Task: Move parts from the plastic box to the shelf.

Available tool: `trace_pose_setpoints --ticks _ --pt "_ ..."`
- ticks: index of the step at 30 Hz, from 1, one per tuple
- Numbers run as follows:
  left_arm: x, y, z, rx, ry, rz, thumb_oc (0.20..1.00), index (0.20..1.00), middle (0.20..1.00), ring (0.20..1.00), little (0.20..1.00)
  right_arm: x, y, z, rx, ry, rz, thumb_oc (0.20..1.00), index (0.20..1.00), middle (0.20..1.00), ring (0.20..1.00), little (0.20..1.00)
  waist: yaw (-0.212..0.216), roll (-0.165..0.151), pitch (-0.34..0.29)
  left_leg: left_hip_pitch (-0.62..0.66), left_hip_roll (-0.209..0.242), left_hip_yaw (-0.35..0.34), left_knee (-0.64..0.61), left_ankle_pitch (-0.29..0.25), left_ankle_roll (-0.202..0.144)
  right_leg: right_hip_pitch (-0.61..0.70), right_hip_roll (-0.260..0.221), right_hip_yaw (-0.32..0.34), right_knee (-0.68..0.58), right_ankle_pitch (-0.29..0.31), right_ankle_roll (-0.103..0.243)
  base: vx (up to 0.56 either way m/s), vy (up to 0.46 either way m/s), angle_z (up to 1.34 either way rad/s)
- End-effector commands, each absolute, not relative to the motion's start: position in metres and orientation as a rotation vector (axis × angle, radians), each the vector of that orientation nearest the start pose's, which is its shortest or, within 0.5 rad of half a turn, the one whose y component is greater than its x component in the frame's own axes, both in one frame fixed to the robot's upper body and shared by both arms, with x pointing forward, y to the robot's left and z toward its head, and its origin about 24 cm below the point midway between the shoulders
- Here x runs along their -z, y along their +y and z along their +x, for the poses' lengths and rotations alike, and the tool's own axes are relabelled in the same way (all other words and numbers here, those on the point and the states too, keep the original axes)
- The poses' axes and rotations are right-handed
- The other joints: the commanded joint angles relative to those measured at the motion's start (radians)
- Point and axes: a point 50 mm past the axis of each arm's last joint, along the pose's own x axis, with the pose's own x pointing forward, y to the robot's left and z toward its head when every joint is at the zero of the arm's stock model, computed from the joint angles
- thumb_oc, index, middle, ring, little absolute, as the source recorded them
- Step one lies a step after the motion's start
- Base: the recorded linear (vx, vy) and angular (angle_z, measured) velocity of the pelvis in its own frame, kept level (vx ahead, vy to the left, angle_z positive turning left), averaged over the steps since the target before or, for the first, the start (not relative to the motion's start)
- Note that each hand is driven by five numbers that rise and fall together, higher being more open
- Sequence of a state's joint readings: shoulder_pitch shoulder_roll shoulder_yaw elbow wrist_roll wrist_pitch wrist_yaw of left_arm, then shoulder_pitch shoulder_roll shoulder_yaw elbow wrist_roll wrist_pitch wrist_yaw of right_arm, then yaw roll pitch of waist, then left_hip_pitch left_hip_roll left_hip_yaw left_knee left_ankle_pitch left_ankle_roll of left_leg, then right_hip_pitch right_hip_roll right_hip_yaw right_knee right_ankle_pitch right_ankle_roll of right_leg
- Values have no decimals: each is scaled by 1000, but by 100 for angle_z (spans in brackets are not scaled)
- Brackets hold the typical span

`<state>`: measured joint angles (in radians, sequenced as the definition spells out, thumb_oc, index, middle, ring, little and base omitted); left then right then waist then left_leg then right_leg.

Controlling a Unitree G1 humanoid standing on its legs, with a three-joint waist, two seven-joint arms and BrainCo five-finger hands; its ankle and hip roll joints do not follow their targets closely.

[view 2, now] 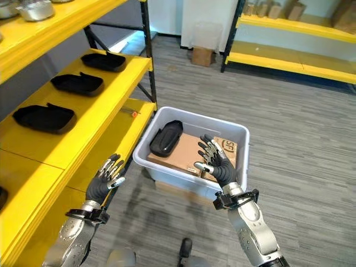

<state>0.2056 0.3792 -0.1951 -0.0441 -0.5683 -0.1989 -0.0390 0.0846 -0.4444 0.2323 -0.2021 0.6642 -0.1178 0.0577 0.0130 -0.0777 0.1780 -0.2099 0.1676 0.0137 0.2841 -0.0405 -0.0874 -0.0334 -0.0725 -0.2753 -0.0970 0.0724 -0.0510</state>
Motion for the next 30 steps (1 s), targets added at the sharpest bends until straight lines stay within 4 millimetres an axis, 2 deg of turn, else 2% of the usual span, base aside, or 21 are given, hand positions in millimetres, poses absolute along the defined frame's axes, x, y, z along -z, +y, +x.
trace_pose_setpoints --ticks 1,2,4,5,7,9,10,14,16,17,18,19,20,21,23,25,26,28,30 --pt "-42 193 210 140 -56 -194 1000 1000 1000 1000 1000 -95 -177 231 -296 -220 265 1000 1000 1000 1000 1000 23 22 35 -33 43 -48 -242 185 -4 86 -3 -3 33 -162 99 309 270 8" --pt "-40 194 210 127 -54 -187 1000 1000 1000 1000 1000 -91 -178 230 -293 -204 241 1000 1000 1000 1000 1000 28 34 34 -37 47 -68 -362 227 -28 101 -4 4 30 -176 108 234 190 12" --pt "-41 195 210 116 -62 -186 1000 1000 1000 1000 1000 -91 -178 230 -291 -204 232 1000 1000 1000 1000 1000 31 40 31 -49 48 -74 -371 235 -41 114 -12 9 29 -182 117 249 216 -5" --pt "-40 198 208 104 -59 -193 1000 1000 1000 1000 1000 -87 -176 228 -304 -181 232 1000 1000 1000 1000 1000 35 50 19 -9 51 -78 -368 209 -31 127 -19 27 37 -192 128 398 403 -23" --pt "-41 199 206 103 -65 -196 1000 1000 1000 1000 1000 -84 -170 227 -332 -169 245 1000 1000 1000 1000 1000 46 58 4 12 46 -75 -367 226 -43 143 -30 40 39 -185 137 299 314 -40" --pt "-45 201 208 111 -82 -202 1000 1000 1000 1000 1000 -84 -166 228 -354 -163 246 1000 1000 1000 1000 1000 55 47 -3 27 17 -53 -319 178 -17 166 -87 41 40 -170 165 315 361 -89" --pt "-53 205 209 122 -110 -170 1000 1000 1000 1000 1000 -83 -162 228 -376 -154 260 1000 1000 1000 1000 1000 63 28 -4 13 -18 -30 -236 112 14 168 -141 60 59 -158 187 329 429 -76" --pt "-65 208 216 131 -150 -135 1000 1000 1000 1000 1000 -83 -153 231 -399 -154 259 1000 1000 1000 1000 1000 68 7 -6 -17 -76 7 -103 11 52 153 -215 65 120 -119 221 198 313 -20" --pt "-66 209 216 131 -153 -122 1000 1000 1000 1000 1000 -83 -151 231 -409 -153 263 1000 1000 1000 1000 1000 67 5 -7 -17 -87 11 -89 -3 64 143 -225 72 138 -104 224 115 207 -14" --pt "-67 209 216 135 -152 -99 1000 1000 1000 1000 1000 -82 -148 230 -423 -148 278 1000 1000 1000 1000 1000 62 3 -13 -3 -110 16 -94 -23 86 119 -242 87 180 -55 229 96 171 -11" --pt "-67 209 216 135 -152 -99 1000 1000 1000 1000 1000 -82 -148 230 -423 -148 278 1000 1000 1000 1000 1000 63 2 -14 -4 -110 17 -94 -24 86 118 -242 88 180 -55 229 195 361 -9" --pt "-67 210 216 140 -150 -80 1000 1000 1000 1000 1000 -81 -144 229 -433 -138 290 1000 1000 1000 1000 1000 51 9 -19 17 -141 18 -109 -34 108 95 -256 109 231 1 230 100 193 -5" --pt "-67 210 216 140 -150 -80 1000 1000 1000 1000 1000 -81 -144 229 -433 -138 290 1000 1000 1000 1000 1000 52 9 -19 17 -141 18 -109 -33 109 94 -256 110 231 1 230 138 289 -1" --pt "-68 209 217 142 -152 -71 1000 1000 1000 1000 1000 -81 -141 229 -443 -136 299 1000 1000 1000 1000 1000 45 13 -18 33 -152 23 -125 -34 119 74 -264 114 259 34 229 68 177 -5" --pt "-69 210 217 132 -158 -65 1000 1000 1000 1000 1000 -80 -137 230 -454 -131 302 1000 1000 1000 1000 1000 45 25 -16 63 -166 36 -155 -36 136 48 -285 82 300 75 228 124 269 -7" --pt "-69 211 217 132 -153 -54 1000 1000 1000 1000 1000 -80 -135 230 -462 -130 311 1000 1000 1000 1000 1000 41 36 -19 100 -172 44 -193 -38 144 40 -273 60 319 54 220 152 197 -28" --pt "-66 211 216 135 -143 -55 1000 1000 1000 1000 1000 -77 -132 230 -469 -118 313 1000 1000 1000 1000 1000 35 42 -21 138 -166 63 -244 -31 143 -1 -230 57 301 14 211 111 78 -39" --pt "-65 212 216 123 -140 -62 1000 1000 1000 1000 1000 -78 -131 233 -472 -122 315 1000 1000 1000 1000 1000 30 47 -14 161 -162 82 -267 -31 140 -59 -189 36 231 -23 207 100 40 -52" --pt "-65 213 216 117 -137 -64 1000 1000 1000 1000 1000 -79 -131 233 -476 -123 311 1000 1000 1000 1000 1000 27 49 -6 179 -157 90 -273 -35 135 -75 -180 31 186 -14 211 98 -44 -44"
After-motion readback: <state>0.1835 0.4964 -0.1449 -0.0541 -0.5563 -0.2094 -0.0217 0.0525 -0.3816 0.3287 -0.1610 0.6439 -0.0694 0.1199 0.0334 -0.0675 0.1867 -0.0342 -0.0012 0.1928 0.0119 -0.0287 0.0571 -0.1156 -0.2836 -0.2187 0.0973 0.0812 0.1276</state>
